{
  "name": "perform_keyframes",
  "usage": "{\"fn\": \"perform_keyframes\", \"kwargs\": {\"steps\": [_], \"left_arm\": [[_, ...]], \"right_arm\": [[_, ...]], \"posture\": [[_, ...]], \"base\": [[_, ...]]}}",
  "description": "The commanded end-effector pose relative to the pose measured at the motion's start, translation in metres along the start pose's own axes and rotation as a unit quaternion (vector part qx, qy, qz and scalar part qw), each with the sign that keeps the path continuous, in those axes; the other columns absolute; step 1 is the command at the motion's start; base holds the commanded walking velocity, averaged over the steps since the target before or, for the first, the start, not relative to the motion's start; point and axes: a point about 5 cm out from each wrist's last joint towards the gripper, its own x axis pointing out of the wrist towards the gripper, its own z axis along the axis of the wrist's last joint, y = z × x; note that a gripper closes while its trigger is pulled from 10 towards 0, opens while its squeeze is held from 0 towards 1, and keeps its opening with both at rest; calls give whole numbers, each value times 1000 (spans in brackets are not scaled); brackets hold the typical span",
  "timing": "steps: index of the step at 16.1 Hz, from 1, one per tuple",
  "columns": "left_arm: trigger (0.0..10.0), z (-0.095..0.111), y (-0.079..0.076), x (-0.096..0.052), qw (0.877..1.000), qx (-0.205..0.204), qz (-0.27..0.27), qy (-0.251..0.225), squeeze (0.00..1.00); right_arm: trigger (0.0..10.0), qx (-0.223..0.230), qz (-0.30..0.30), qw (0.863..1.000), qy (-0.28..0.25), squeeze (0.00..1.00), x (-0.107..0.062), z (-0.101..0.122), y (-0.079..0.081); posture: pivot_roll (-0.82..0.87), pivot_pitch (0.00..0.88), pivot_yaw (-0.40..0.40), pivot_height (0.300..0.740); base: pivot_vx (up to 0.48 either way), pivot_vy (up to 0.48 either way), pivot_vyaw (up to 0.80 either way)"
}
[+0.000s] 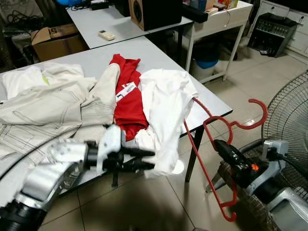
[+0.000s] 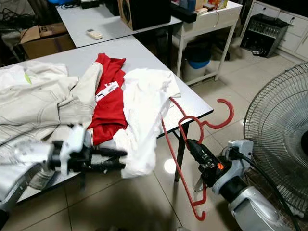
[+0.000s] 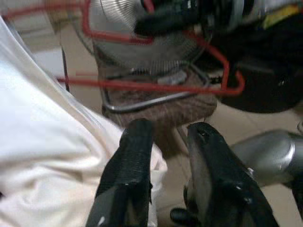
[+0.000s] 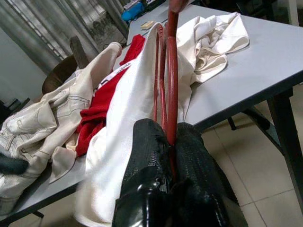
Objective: Hang hanger
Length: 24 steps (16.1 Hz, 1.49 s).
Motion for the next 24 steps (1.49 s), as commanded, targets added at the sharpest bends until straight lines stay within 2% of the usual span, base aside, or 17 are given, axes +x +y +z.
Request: {"fn": "perform_keyframes", "kwargs": {"steps": [1, 2, 3, 5, 6, 9, 11, 12, 13, 14, 16, 17, 18, 19, 20, 24], "left_arm": [[10000, 1, 0, -2, 1000, 0, -10, 14, 1000], [10000, -2, 1, 1, 1000, 10, -4, 26, 1000], [10000, -3, 9, 3, 999, 15, 29, 25, 1000], [10000, 0, 28, 11, 994, 12, 111, 5, 1000], [10000, 1, 43, 22, 984, -19, 178, -16, 1000], [10000, -1, 49, 45, 975, -66, 210, -43, 1000], [10000, -12, 47, 65, 972, -93, 216, -27, 1000], [10000, -26, 49, 80, 965, -121, 232, -3, 553], [10000, -30, 49, 83, 963, -130, 236, 3, 553], [10000, -34, 49, 86, 962, -132, 238, 14, 0], [10000, -46, 48, 100, 955, -175, 239, 26, 0], [10000, -47, 48, 102, 953, -183, 241, 27, 0], [9451, -48, 48, 104, 952, -181, 244, 30, 0], [3843, -47, 49, 105, 952, -175, 248, 33, 0], [0, -48, 50, 106, 952, -166, 256, 34, 0], [0, -48, 52, 103, 952, -161, 260, 26, 0]], "right_arm": [[10000, 6, 1, 1000, -1, 0, 3, 0, 1], [10000, 7, 2, 1000, -4, 0, 4, 1, 1], [10000, 9, 5, 1000, -9, 0, 5, 2, 2], [10000, 11, 8, 1000, -12, 0, 7, 4, 4], [10000, 13, 10, 1000, -15, 0, 7, 4, 5], [10000, 15, 12, 1000, -14, 0, 7, 3, 6], [10000, 15, 13, 1000, -13, 0, 7, 3, 7], [10000, 14, 16, 1000, -14, 0, 8, 4, 8], [10000, 14, 17, 1000, -14, 0, 8, 4, 8], [10000, 14, 18, 1000, -14, 0, 8, 4, 8], [10000, 20, 24, 999, -19, 0, 9, 6, 10], [10000, 19, 26, 999, -19, 0, 9, 6, 10], [10000, 17, 27, 999, -18, 0, 10, 6, 11], [10000, 16, 29, 999, -17, 0, 10, 6, 12], [10000, 14, 30, 999, -16, 0, 9, 6, 12], [10000, 12, 30, 999, -12, 0, 8, 5, 11]], "posture": [[-98, 36, 80, 740], [-98, 36, 80, 740], [-99, 37, 84, 740], [-99, 37, 85, 740], [-97, 36, 85, 740], [-101, 35, 87, 740], [-107, 35, 88, 740], [-110, 33, 90, 740], [-110, 33, 90, 740], [-110, 33, 90, 740], [-114, 29, 86, 740], [-114, 29, 86, 740], [-117, 28, 86, 740], [-119, 28, 88, 740], [-120, 28, 87, 740], [-118, 27, 84, 740]], "base": [[0, 0, 0], [0, 0, 0], [0, 0, 0], [0, 0, 0], [0, 0, 0], [0, 0, 0], [0, 0, 0], [0, 0, 0], [0, 0, 0], [0, 0, 0], [0, 0, 0], [0, 0, 0], [0, 0, 0], [0, 0, 0], [0, 0, 0], [0, 0, 0]]}}
